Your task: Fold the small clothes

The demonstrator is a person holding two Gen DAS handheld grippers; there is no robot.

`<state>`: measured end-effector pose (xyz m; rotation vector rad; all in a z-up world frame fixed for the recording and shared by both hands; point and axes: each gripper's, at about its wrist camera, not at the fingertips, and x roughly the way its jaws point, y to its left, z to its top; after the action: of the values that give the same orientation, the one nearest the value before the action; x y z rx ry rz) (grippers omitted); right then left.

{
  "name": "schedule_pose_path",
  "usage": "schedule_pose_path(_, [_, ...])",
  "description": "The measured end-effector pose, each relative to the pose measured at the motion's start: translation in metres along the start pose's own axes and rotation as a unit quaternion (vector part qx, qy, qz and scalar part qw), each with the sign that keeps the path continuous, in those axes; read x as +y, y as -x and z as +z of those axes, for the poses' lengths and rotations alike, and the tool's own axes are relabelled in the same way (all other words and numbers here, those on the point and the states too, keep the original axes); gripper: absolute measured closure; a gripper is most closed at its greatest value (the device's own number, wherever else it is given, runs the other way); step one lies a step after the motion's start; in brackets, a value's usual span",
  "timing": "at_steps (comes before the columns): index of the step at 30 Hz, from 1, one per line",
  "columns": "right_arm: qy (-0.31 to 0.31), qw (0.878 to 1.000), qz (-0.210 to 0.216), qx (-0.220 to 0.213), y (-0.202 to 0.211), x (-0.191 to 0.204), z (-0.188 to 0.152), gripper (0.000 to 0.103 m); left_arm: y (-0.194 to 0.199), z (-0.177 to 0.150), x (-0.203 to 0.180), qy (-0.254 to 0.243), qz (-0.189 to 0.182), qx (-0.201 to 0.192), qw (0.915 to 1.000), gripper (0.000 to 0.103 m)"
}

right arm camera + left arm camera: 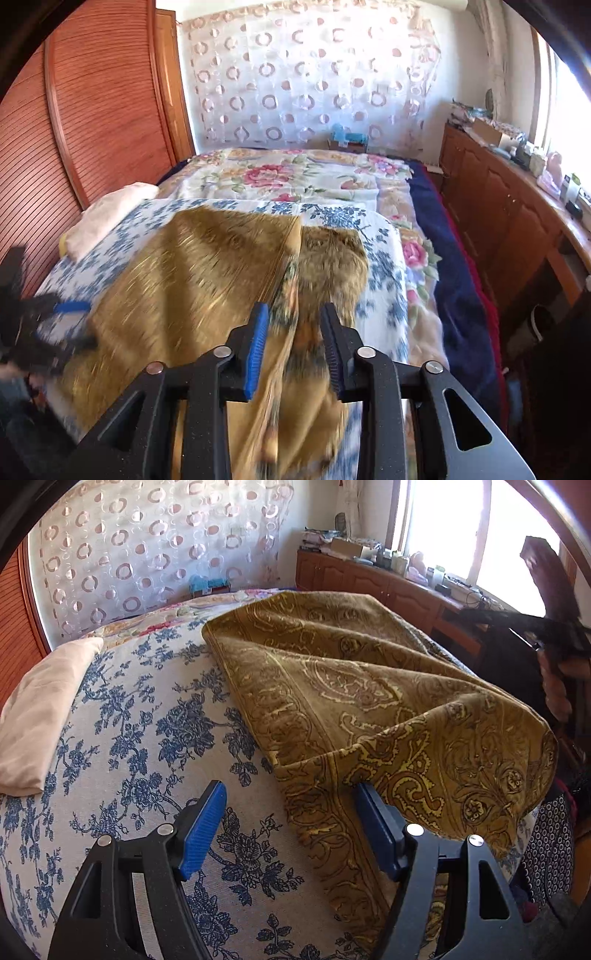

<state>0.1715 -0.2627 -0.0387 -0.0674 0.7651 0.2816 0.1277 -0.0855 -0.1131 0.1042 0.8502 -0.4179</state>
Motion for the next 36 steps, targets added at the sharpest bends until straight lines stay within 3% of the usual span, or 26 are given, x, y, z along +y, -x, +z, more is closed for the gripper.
schedule_pose_path(5, [-0.018,0.999,0.009,0.038,-0.047,-0.002,0.03,0.069,-0.006,-0.002,-0.001,-0.003,0.003,0.01,0.9999,0.023])
schedule_pose_path(15, [-0.052,0.994,0.048,0.078,-0.111,-0.008,0.052,0.069,-0.004,-0.004,0.0,-0.004,-0.004,0.011,0.9999,0.021])
schedule_pose_path(16, [-0.052,0.994,0.05,0.081,-0.114,-0.008,0.053,0.072,-0.002,-0.005,0.002,0.002,-0.006,0.007,1.0,0.021])
schedule_pose_path(17, [-0.05,0.994,0.057,0.082,-0.115,-0.007,0.053,0.092,0.0,-0.005,0.004,0.007,-0.005,0.002,1.0,0.021])
schedule_pose_path(18, [-0.046,0.994,0.064,0.08,-0.115,-0.006,0.056,0.1,0.003,-0.005,0.006,0.011,-0.003,-0.007,0.9999,0.021])
schedule_pose_path(20, [-0.03,0.997,0.052,0.051,-0.103,-0.003,0.062,0.101,0.014,-0.005,0.01,0.018,-0.007,-0.027,0.9994,0.021])
schedule_pose_path(24, [-0.034,0.999,0.02,-0.023,-0.065,-0.008,0.083,0.102,0.031,-0.004,0.013,0.025,-0.019,-0.049,0.9983,0.021])
schedule_pose_path(27, [-0.042,0.997,-0.044,-0.046,-0.053,-0.015,0.098,0.102,0.038,-0.003,0.009,0.021,-0.026,-0.055,0.9979,0.021])
schedule_pose_path(29, [-0.033,0.996,-0.079,-0.019,-0.065,-0.016,0.104,0.101,0.037,-0.005,0.006,0.018,-0.028,-0.052,0.9981,0.021])
schedule_pose_path(32, [-0.026,0.995,-0.087,0.047,-0.086,-0.019,0.099,0.079,0.033,-0.009,0.003,0.016,-0.03,-0.042,0.9985,0.021])
schedule_pose_path(36, [-0.017,0.996,-0.07,0.045,-0.072,-0.014,0.076,0.078,0.035,-0.014,0.0,0.012,-0.042,-0.035,0.9984,0.028])
